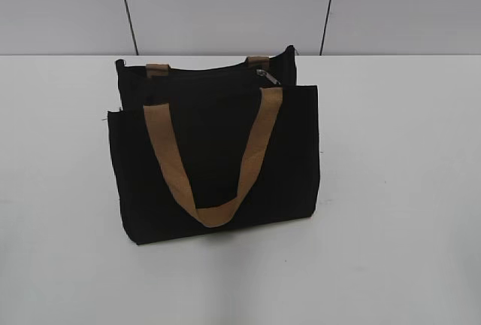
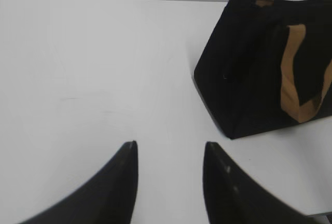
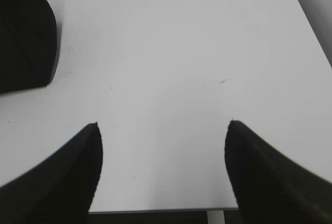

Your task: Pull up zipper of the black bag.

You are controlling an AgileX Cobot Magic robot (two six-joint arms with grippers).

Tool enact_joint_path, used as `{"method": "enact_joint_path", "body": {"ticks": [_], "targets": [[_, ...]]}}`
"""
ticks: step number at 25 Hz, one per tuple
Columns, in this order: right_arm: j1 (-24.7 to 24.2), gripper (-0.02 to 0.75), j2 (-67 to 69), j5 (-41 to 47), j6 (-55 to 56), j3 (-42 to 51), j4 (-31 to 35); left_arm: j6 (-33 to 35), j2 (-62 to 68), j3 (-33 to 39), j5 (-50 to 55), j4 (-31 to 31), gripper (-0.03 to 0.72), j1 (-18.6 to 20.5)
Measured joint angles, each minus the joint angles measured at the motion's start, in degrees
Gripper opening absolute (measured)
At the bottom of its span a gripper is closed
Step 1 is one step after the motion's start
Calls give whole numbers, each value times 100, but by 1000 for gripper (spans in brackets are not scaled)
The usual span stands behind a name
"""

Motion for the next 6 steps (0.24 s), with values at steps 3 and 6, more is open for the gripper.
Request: {"method": "enact_joint_path", "body": {"ticks": [3,6], "targets": [[0,566,0,0,0,0,0,-5,0,0,0,40,285,0],[0,566,0,-5,10,0,0,-12,0,0,0,51,263,0]]}}
